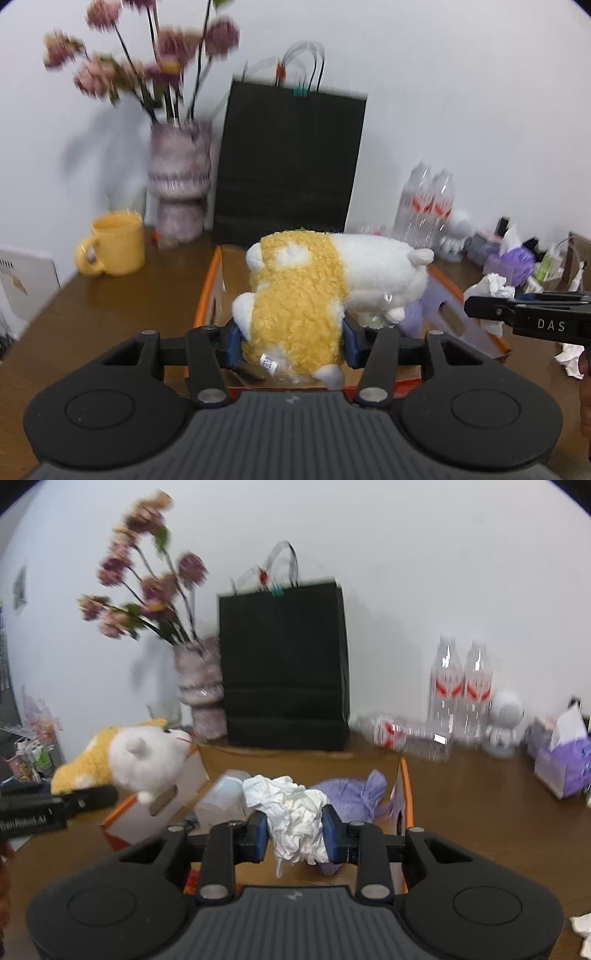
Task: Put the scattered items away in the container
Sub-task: 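Lower the plush dog and tissue into the box and release both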
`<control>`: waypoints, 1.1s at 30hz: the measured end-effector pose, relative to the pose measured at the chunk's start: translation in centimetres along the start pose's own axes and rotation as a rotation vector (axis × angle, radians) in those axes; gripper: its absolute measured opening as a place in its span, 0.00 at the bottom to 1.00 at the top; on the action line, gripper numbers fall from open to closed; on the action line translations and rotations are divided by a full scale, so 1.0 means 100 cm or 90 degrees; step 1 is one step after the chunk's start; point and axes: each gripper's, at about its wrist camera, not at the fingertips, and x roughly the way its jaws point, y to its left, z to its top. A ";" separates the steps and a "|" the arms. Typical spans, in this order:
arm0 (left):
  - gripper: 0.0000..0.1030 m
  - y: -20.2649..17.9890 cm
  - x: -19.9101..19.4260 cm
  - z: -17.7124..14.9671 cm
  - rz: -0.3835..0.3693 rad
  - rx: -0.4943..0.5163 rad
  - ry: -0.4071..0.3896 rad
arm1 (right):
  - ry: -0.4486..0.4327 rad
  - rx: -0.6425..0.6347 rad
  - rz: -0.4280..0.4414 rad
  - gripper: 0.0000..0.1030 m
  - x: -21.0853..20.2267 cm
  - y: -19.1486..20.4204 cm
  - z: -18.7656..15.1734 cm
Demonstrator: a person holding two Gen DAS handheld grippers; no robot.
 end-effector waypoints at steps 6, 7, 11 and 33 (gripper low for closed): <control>0.49 -0.004 0.046 -0.006 0.015 0.004 0.031 | 0.054 0.002 -0.021 0.27 0.051 -0.002 -0.001; 0.49 -0.005 0.049 -0.007 0.017 0.010 0.030 | 0.060 -0.001 -0.023 0.27 0.057 -0.002 -0.001; 0.49 -0.008 0.054 -0.014 0.021 0.037 0.028 | 0.086 -0.005 -0.023 0.27 0.076 -0.005 -0.005; 0.93 0.000 0.033 -0.021 0.016 0.011 -0.033 | 0.111 0.017 -0.016 0.77 0.084 -0.004 -0.011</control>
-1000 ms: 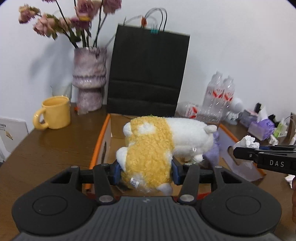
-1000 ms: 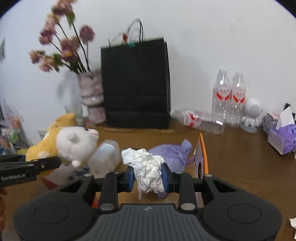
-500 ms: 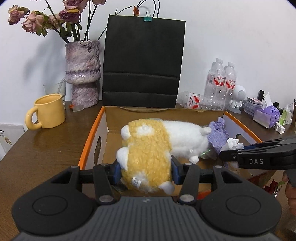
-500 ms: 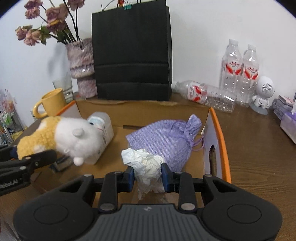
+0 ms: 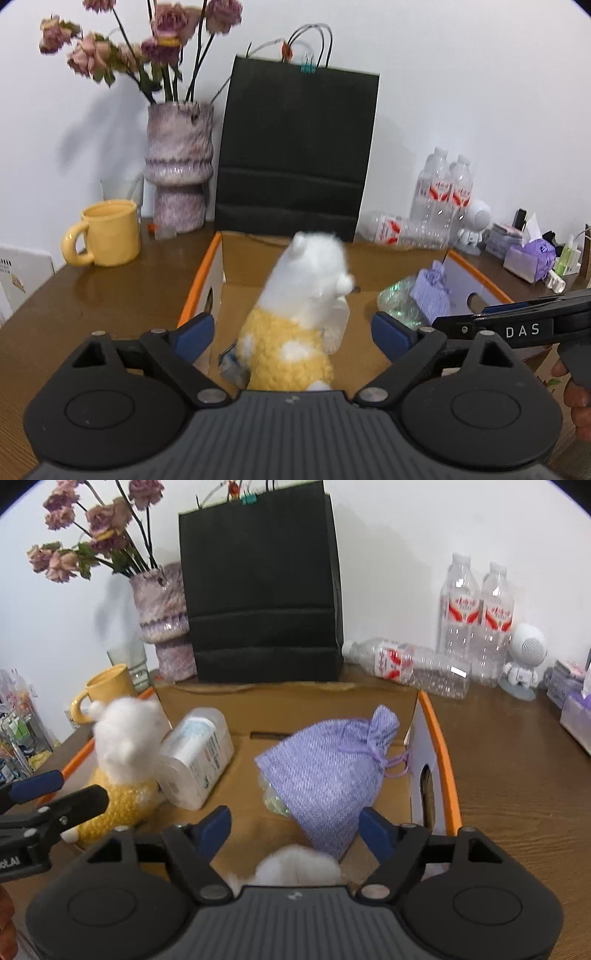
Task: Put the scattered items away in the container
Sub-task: 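Lower the plush dog and tissue into the box and release both, then grasp the white round puck with the left tool while the right tool grasps a small clear packet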
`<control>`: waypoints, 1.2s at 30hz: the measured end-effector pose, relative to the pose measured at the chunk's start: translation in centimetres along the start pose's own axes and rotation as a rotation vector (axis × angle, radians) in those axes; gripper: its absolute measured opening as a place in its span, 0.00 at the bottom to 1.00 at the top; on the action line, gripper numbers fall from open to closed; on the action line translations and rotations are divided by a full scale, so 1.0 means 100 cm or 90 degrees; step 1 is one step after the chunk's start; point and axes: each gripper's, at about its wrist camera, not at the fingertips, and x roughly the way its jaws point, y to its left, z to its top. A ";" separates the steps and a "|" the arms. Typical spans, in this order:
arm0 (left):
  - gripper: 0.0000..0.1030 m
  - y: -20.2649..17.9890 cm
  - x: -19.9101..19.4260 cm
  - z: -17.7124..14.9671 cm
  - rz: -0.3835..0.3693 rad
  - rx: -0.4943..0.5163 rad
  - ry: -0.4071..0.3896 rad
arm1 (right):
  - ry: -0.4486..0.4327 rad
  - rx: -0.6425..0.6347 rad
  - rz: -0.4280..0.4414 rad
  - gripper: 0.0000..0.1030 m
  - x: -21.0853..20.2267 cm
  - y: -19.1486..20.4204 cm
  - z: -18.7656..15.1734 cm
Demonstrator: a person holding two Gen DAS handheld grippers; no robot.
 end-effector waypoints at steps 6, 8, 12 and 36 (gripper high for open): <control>1.00 -0.001 -0.022 0.002 0.012 -0.002 -0.038 | -0.033 -0.002 0.011 0.82 -0.025 0.003 0.002; 1.00 -0.004 -0.036 0.001 0.029 0.005 -0.062 | -0.043 -0.003 0.021 0.83 -0.036 0.005 0.002; 1.00 -0.004 -0.059 -0.006 0.042 0.004 -0.085 | -0.074 -0.016 0.023 0.83 -0.063 0.011 -0.004; 1.00 -0.012 -0.080 -0.093 0.035 0.100 0.134 | 0.038 -0.085 0.015 0.43 -0.091 0.029 -0.119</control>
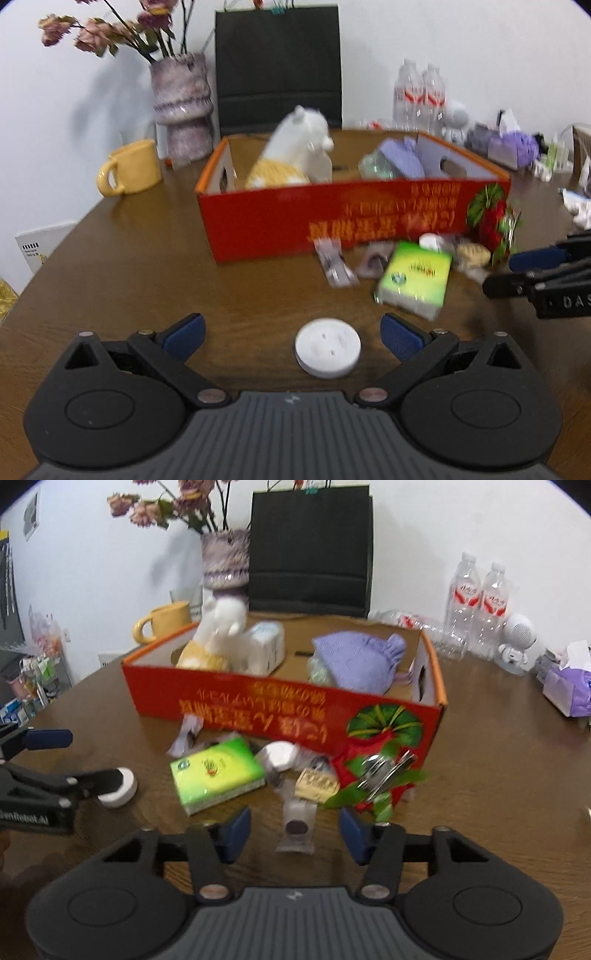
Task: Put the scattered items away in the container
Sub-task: 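Grasp the white round puck with the left tool while the right tool grasps a small clear packet, then carry the puck and packet into the box and open both tools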
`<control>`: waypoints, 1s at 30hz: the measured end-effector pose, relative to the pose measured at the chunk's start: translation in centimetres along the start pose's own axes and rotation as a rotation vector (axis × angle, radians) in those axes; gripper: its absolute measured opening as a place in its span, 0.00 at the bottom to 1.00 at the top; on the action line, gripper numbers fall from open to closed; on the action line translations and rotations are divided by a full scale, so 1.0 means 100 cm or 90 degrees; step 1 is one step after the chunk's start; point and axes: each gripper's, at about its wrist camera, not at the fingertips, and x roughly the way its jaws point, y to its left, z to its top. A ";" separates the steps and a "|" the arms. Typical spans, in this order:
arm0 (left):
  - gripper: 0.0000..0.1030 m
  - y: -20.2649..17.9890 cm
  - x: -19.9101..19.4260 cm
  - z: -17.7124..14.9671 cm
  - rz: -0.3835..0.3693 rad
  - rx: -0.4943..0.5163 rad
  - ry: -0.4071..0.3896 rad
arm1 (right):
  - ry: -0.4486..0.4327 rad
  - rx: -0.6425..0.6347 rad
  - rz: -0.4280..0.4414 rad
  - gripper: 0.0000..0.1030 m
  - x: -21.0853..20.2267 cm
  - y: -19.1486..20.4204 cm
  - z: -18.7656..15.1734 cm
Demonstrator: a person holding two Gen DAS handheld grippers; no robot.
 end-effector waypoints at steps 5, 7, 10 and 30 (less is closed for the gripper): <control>0.92 -0.004 0.012 -0.004 -0.010 -0.006 0.033 | 0.019 0.014 -0.013 0.40 0.012 0.000 -0.002; 0.86 -0.002 0.013 -0.005 -0.028 -0.016 0.033 | 0.016 0.014 -0.017 0.36 0.012 0.000 -0.002; 0.59 -0.002 0.009 -0.004 -0.037 -0.014 0.026 | 0.014 0.004 -0.018 0.16 0.010 0.002 -0.003; 0.39 0.006 -0.060 0.079 -0.045 -0.041 -0.184 | -0.134 0.038 -0.016 0.14 -0.055 -0.020 0.053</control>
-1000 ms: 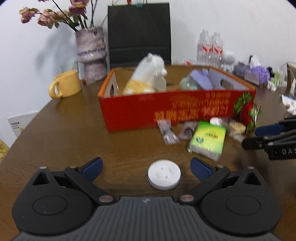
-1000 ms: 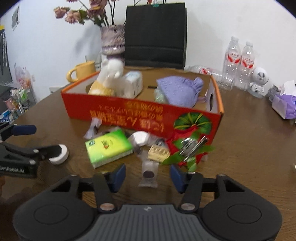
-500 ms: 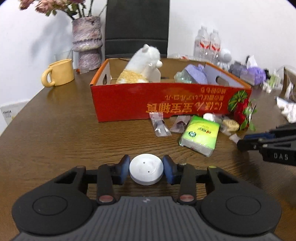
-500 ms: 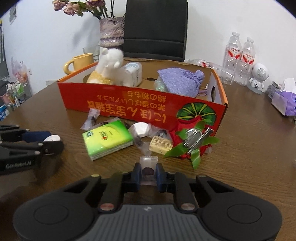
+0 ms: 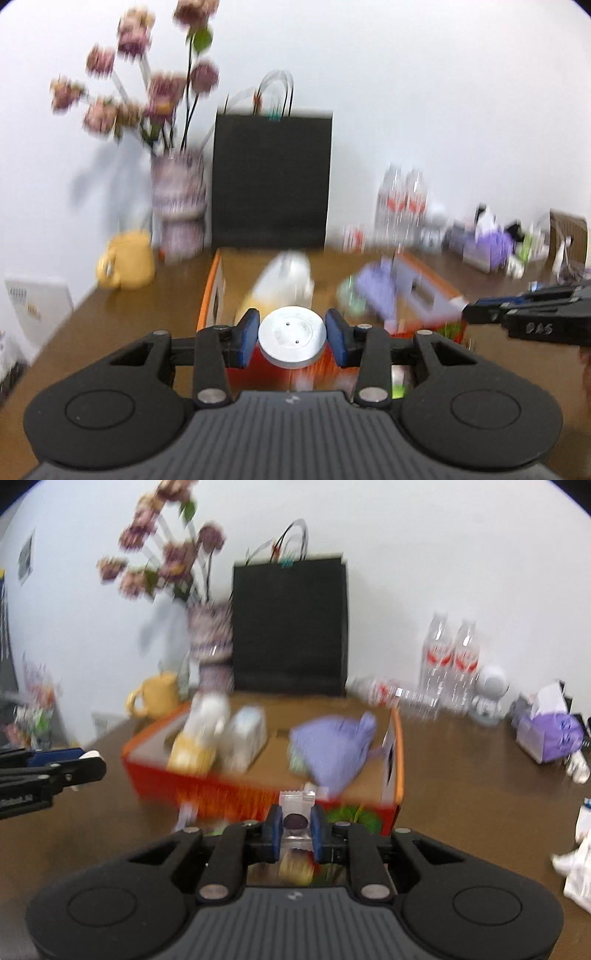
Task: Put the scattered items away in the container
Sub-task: 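Carry the puck and packet into the box and open both tools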
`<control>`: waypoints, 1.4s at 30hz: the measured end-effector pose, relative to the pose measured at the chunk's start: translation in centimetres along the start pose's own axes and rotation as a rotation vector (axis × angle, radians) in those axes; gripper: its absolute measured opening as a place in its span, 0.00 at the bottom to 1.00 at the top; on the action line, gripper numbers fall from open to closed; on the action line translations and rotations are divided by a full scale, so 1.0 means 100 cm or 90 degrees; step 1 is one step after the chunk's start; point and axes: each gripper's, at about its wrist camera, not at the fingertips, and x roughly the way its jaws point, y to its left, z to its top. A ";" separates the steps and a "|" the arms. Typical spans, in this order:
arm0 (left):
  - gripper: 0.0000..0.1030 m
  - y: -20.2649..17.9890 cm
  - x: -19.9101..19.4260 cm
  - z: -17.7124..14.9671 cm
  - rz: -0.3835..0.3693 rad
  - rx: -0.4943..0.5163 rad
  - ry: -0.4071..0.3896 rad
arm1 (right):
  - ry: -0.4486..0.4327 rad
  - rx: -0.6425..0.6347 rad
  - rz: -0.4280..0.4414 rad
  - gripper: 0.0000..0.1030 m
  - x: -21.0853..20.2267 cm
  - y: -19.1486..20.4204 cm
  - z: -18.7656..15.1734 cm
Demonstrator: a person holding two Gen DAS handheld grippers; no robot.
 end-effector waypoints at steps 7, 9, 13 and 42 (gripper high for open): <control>0.39 -0.015 0.054 0.036 -0.042 -0.023 -0.002 | -0.013 0.042 -0.006 0.15 0.041 -0.017 0.045; 0.39 -0.019 0.073 0.036 -0.045 -0.031 0.014 | -0.008 0.050 -0.004 0.15 0.055 -0.020 0.049; 0.39 -0.022 0.111 0.027 -0.057 -0.051 0.057 | 0.022 0.049 -0.008 0.15 0.085 -0.025 0.051; 0.51 -0.032 0.193 -0.016 -0.066 0.007 0.191 | 0.166 0.005 -0.038 0.15 0.170 -0.032 0.021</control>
